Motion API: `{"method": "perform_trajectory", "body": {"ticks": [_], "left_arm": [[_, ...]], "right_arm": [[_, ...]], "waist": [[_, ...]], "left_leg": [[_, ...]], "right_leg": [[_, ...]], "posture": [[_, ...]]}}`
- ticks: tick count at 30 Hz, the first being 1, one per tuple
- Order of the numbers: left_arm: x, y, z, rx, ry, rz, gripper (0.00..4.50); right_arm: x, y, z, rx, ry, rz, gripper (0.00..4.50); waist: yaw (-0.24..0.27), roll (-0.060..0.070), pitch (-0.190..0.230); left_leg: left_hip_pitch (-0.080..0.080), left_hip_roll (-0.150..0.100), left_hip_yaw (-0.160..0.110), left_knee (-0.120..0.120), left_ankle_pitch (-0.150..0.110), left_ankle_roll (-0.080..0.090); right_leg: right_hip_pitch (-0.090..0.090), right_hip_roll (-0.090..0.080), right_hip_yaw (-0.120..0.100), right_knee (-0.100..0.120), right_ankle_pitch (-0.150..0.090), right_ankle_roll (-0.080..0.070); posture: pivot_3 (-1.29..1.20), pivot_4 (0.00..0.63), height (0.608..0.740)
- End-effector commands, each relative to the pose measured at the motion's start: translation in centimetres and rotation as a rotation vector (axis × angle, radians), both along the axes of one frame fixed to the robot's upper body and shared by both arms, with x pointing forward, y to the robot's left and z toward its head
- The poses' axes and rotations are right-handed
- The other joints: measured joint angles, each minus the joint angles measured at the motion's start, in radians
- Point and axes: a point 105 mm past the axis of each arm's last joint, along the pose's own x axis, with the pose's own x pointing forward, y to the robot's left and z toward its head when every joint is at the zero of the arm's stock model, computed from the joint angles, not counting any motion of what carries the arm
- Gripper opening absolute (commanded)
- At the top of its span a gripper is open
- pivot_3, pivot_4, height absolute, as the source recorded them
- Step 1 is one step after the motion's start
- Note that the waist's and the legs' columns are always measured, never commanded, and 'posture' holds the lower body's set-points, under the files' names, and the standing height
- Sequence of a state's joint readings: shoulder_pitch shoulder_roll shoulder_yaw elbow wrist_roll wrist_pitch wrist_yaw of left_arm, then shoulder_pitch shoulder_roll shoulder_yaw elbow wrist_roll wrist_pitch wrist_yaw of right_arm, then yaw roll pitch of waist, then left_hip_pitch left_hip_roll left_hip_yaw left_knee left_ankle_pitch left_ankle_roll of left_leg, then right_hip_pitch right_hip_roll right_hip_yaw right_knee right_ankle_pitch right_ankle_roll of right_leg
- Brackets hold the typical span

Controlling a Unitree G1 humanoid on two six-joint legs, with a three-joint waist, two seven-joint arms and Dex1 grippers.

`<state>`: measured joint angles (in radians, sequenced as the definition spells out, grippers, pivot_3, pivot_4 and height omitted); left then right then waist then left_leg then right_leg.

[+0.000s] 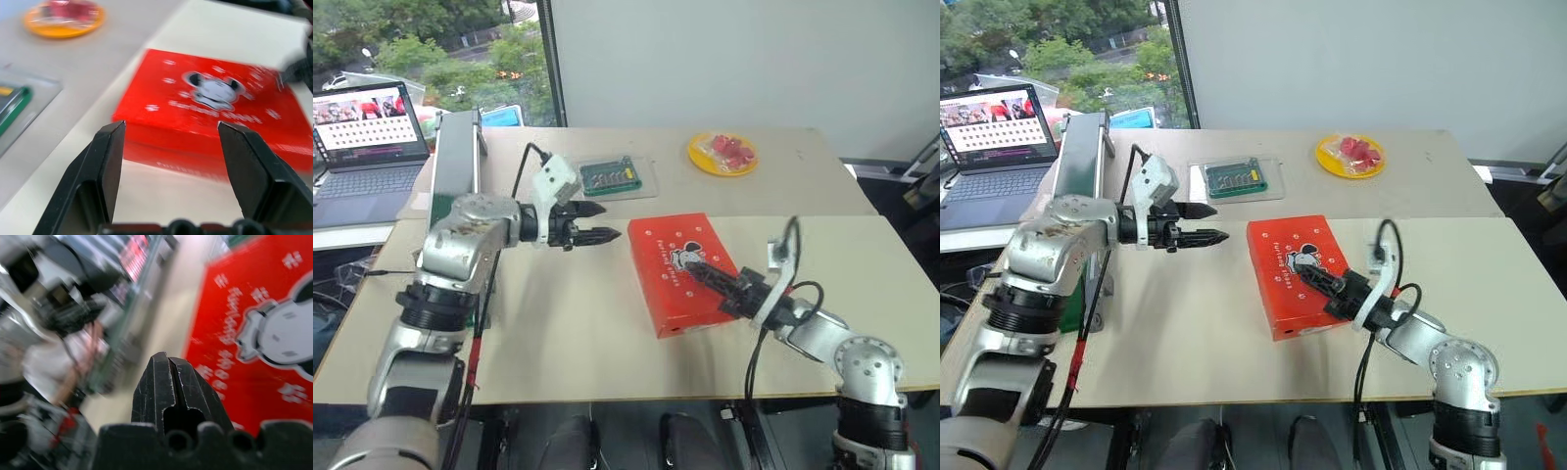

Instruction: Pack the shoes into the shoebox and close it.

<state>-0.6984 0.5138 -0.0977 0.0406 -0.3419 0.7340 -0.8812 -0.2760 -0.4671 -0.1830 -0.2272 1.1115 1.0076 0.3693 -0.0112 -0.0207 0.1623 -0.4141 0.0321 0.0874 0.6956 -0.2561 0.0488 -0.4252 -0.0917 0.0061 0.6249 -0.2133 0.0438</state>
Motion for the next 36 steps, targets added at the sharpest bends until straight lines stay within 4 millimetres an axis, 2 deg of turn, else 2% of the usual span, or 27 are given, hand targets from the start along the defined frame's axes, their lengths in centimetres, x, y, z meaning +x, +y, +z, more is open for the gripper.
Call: {"method": "perform_trajectory", "body": {"ticks": [1,3,6,8,10,12,15,16,18,21,23,26,29,32,36], "left_arm": [[0.7,0.9,-1.6,-0.09,-0.016,0.211,3.17],[0.7,1.1,-2.6,-0.126,-0.015,0.275,3.17],[0.4,1.2,-3.4,-0.156,-0.025,0.327,3.17],[0.2,1.4,-4.1,-0.152,-0.037,0.364,3.17],[-0.4,2.2,-5.2,-0.138,-0.059,0.413,3.17],[-0.6,3.1,-5.7,-0.156,-0.072,0.467,3.17],[-1.0,3.7,-5.8,-0.169,-0.118,0.49,3.17],[-1.2,3.8,-5.8,-0.168,-0.146,0.487,3.17],[-2.0,3.7,-5.9,-0.184,-0.183,0.461,3.17],[-3.0,3.9,-7.2,-0.188,-0.193,0.445,3.91],[-3.5,4.0,-8.2,-0.178,-0.177,0.442,4.5],[-4.3,4.0,-9.7,-0.174,-0.161,0.434,4.5],[-5.1,4.5,-11.8,-0.148,-0.146,0.45,4.5],[-5.9,5.1,-13.8,-0.156,-0.098,0.491,4.5],[-6.9,6.3,-17.2,-0.041,-0.058,0.573,4.5]], "right_arm": [[1.4,-0.7,-3.6,-0.371,-0.043,-0.001,0.04],[1.9,-1.8,-5.4,-0.583,-0.097,0.002,0.04],[2.5,-2.3,-5.2,-0.595,-0.135,-0.022,0.04],[3.3,-3.3,-3.9,-0.575,-0.183,-0.09,0.04],[4.2,-5.5,-0.9,-0.557,-0.285,-0.2,0.04],[4.3,-7.5,1.7,-0.503,-0.363,-0.292,0.04],[3.5,-10.1,2.5,-0.468,-0.384,-0.364,0.04],[3.2,-10.9,2.0,-0.468,-0.374,-0.376,0.3],[2.1,-13.2,-0.3,-0.547,-0.341,-0.397,0.73],[0.7,-15.4,-3.5,-0.579,-0.313,-0.462,1.78],[-0.2,-16.1,-5.6,-0.635,-0.297,-0.473,2.51],[-1.2,-17.0,-8.1,-0.652,-0.281,-0.542,3.58],[-1.8,-16.7,-9.8,-0.672,-0.278,-0.562,4.45],[-2.0,-16.1,-10.5,-0.674,-0.286,-0.576,4.45],[-1.7,-15.3,-11.1,-0.725,-0.301,-0.601,4.45]], "waist": [[0.0,0.0,0.0],[-0.001,-0.003,-0.001],[0.001,-0.008,-0.004],[0.007,-0.011,-0.006],[0.012,-0.012,-0.007],[0.016,-0.012,-0.007],[0.024,-0.012,-0.007],[0.025,-0.012,-0.007],[0.026,-0.012,-0.007],[0.024,-0.012,-0.008],[0.02,-0.011,-0.008],[0.009,-0.011,-0.008],[-0.002,-0.009,-0.009],[-0.004,-0.008,-0.01],[-0.003,-0.007,-0.01]], "left_leg": [[0.0,0.0,0.0,0.0,0.0,0.0],[0.0,0.0,0.0,0.0,0.0,0.0],[0.002,0.0,0.0,0.001,0.0,0.0],[0.005,0.0,0.0,0.001,0.0,0.0],[0.007,0.0,0.0,0.001,0.0,0.0],[0.006,0.0,0.001,0.0,-0.001,0.001],[0.003,0.001,0.001,0.0,-0.001,0.001],[0.002,0.001,0.001,0.0,-0.001,0.001],[0.003,0.001,0.001,0.0,-0.001,0.001],[0.004,0.001,0.002,-0.001,-0.001,0.002],[0.004,0.001,0.004,-0.001,-0.001,0.002],[0.008,0.001,0.006,-0.001,-0.002,0.002],[0.01,0.001,0.007,-0.002,-0.002,0.002],[0.009,0.002,0.007,-0.002,-0.002,0.002],[0.01,0.002,0.007,-0.002,-0.002,0.002]], "right_leg": [[0.0,0.0,0.0,0.0,0.0,0.0],[0.0,0.0,0.0,0.0,0.0,0.0],[0.002,0.0,0.0,-0.001,0.0,0.0],[0.004,0.0,0.0,-0.001,0.0,0.0],[0.006,-0.001,0.001,-0.001,0.0,0.0],[0.004,-0.002,0.002,-0.001,0.0,0.0],[0.001,-0.002,0.002,-0.001,0.0,0.0],[0.001,-0.002,0.001,-0.001,0.0,0.0],[0.001,-0.002,0.001,-0.002,0.0,0.0],[0.004,-0.002,0.0,-0.005,0.0,0.0],[0.003,-0.003,0.002,-0.005,0.0,0.0],[0.004,-0.002,0.005,-0.002,0.0,0.0],[0.004,-0.001,0.006,-0.002,0.0,-0.001],[0.003,-0.001,0.007,-0.002,0.0,-0.001],[0.004,-0.002,0.007,-0.002,0.0,-0.001]], "posture": [[0.0,0.15,0.74],[0.0,0.15,0.74],[0.0,0.15,0.74],[0.0,0.15,0.74],[0.0,0.15,0.74],[0.0,0.15,0.74],[0.0,0.15,0.74],[0.0,0.15,0.74],[0.0,0.15,0.74],[0.0,0.15,0.74],[0.0,0.15,0.74],[0.0,0.15,0.74],[0.0,0.15,0.74],[0.0,0.15,0.74],[0.0,0.15,0.74]]}}
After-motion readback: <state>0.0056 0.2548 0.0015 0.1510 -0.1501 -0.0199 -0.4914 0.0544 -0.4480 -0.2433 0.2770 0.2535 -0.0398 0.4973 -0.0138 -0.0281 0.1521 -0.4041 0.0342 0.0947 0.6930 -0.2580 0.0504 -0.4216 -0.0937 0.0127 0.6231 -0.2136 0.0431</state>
